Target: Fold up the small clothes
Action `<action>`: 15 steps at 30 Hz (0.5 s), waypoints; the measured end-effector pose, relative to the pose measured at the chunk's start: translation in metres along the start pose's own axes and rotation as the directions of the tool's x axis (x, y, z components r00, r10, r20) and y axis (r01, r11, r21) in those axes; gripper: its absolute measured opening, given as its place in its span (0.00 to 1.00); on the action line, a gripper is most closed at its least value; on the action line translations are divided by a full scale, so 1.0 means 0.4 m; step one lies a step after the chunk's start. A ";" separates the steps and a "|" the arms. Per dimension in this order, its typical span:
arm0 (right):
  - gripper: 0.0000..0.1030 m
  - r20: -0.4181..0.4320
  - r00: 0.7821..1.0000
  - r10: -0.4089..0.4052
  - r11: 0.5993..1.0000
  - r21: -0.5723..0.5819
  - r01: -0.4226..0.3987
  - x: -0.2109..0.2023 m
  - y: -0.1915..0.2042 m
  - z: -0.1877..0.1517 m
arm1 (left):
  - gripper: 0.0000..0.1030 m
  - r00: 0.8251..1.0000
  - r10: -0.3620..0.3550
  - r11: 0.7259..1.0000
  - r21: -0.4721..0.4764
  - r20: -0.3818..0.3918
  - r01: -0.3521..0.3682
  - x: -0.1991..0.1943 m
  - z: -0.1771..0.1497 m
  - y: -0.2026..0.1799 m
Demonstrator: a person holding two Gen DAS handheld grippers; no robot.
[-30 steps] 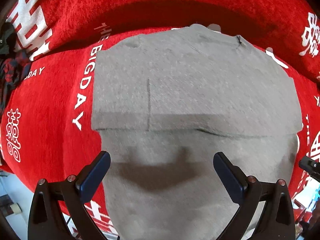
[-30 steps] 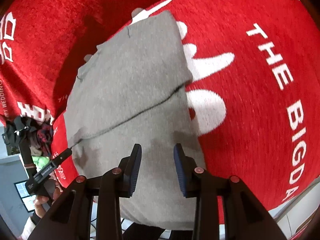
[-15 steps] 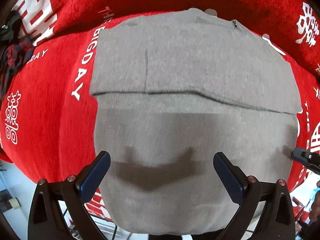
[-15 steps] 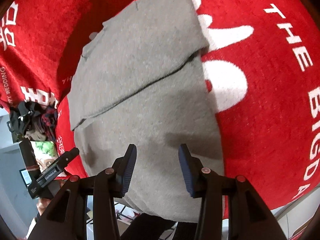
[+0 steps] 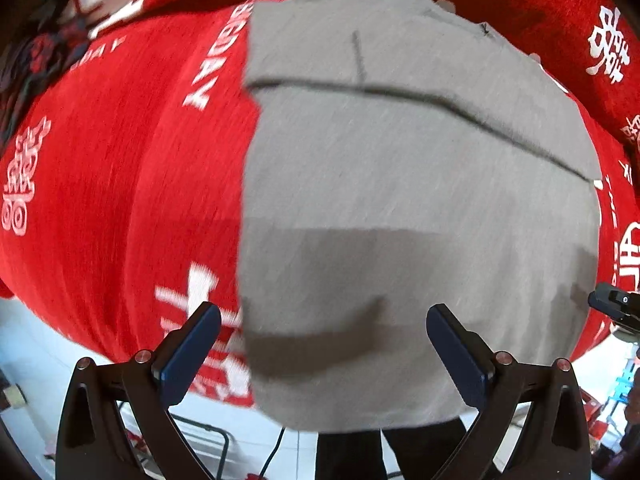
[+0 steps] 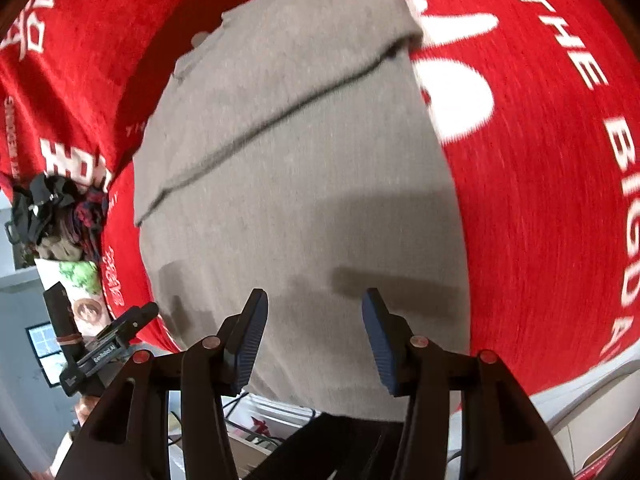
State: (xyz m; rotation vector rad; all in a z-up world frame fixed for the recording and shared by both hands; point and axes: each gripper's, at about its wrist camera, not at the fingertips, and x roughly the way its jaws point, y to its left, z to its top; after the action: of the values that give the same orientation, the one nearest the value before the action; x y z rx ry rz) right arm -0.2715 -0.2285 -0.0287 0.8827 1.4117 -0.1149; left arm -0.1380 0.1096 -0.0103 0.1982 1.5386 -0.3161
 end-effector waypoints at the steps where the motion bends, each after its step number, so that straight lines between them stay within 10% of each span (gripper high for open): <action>1: 0.52 -0.002 1.000 -0.006 1.000 -0.001 0.006 0.003 -0.005 -0.020 | 1.00 1.000 -0.012 1.000 -0.007 -0.008 0.012 0.005 -0.019 0.018; 15: 0.52 -0.074 0.989 -0.128 0.990 0.045 0.131 0.085 -0.181 -0.273 | 1.00 0.972 -0.161 0.987 -0.031 -0.173 0.158 0.172 -0.220 0.075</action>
State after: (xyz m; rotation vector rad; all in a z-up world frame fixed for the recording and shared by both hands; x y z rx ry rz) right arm -0.3925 -0.1993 -0.0819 0.8424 1.5381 -0.2200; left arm -0.2112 0.1610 -0.0835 0.0909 1.7350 -0.4216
